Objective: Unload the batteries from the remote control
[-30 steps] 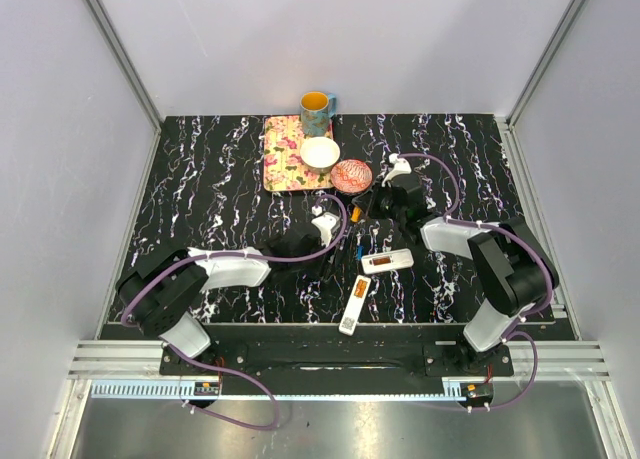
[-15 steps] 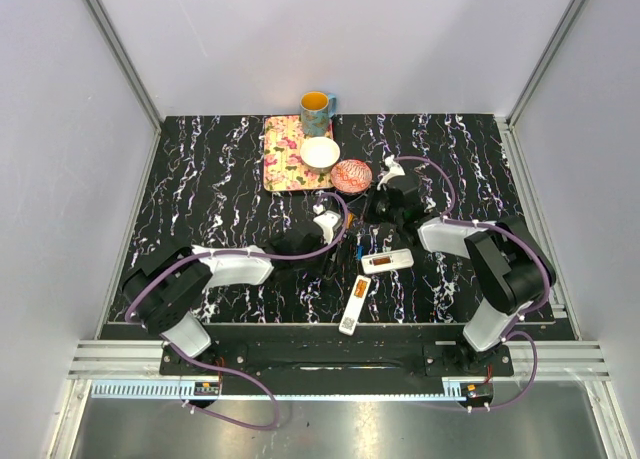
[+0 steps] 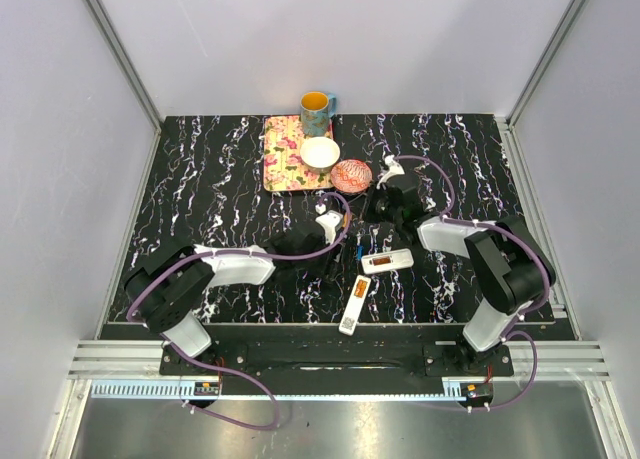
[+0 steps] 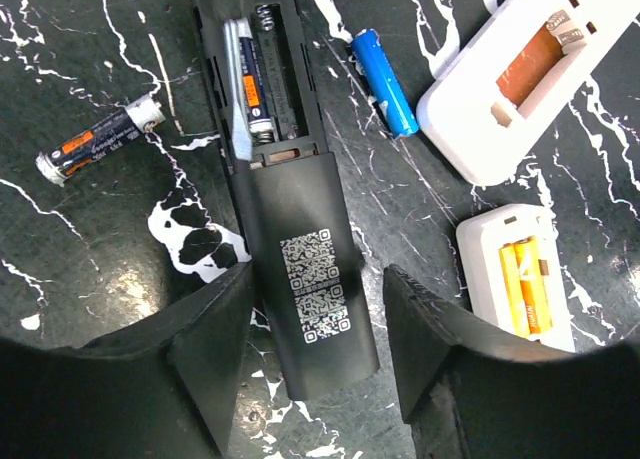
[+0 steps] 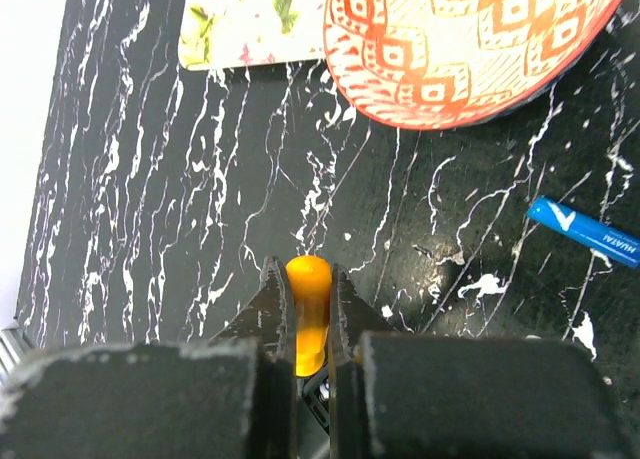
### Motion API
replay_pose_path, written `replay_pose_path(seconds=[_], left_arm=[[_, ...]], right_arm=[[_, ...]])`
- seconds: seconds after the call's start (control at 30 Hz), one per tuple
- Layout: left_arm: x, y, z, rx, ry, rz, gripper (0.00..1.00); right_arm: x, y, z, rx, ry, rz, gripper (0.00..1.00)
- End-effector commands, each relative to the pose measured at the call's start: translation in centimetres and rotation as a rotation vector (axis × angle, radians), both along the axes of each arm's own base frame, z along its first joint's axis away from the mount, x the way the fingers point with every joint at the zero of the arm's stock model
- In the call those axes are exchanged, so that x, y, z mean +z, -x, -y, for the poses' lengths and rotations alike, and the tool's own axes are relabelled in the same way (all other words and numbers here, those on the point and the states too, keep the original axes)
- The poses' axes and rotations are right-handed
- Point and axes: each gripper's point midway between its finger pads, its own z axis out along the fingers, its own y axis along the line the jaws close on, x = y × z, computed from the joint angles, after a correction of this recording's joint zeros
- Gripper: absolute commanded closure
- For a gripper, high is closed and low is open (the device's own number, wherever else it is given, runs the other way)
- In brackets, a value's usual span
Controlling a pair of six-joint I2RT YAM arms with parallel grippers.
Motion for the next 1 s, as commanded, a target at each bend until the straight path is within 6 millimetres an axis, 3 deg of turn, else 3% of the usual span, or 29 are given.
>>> replay_pose_path(seconds=[0.0, 0.17, 0.4, 0.53, 0.7, 0.77, 0.87, 0.9, 0.97], left_arm=[[-2.4, 2.5, -1.3, -0.023, -0.07, -0.125, 0.38], [-2.2, 3.4, -0.9, -0.043, -0.041, -0.159, 0.33], [-2.7, 4.3, 1.3, -0.13, 0.075, -0.231, 0.34], [-2.4, 2.9, 1.0, -0.09, 0.082, -0.214, 0.35], [-1.3, 1.2, -0.9, 0.003, 0.115, -0.193, 0.37], [-0.2, 0.3, -1.4, 0.032, 0.169, -0.19, 0.4], [0.0, -0.5, -2.3, 0.071, 0.205, -0.207, 0.62], [0.0, -0.5, -2.2, 0.066, 0.221, -0.229, 0.74], [-0.1, -1.2, -2.4, 0.081, 0.223, -0.245, 0.8]], right_arm=[[4.6, -1.2, 0.1, -0.028, -0.017, 0.136, 1.0], [4.8, -1.4, 0.9, -0.051, -0.013, 0.145, 1.0], [4.6, -1.7, 2.2, -0.073, -0.009, 0.142, 1.0], [4.9, -1.5, 2.8, -0.081, -0.007, 0.152, 1.0], [4.8, -1.3, 3.0, -0.072, 0.013, 0.166, 1.0], [4.9, -1.3, 2.9, -0.065, 0.005, 0.176, 1.0], [4.7, -1.4, 2.5, -0.052, -0.012, 0.184, 1.0], [4.5, -1.5, 2.4, -0.052, -0.012, 0.182, 1.0], [4.0, -1.7, 2.4, -0.062, -0.009, 0.175, 1.0]])
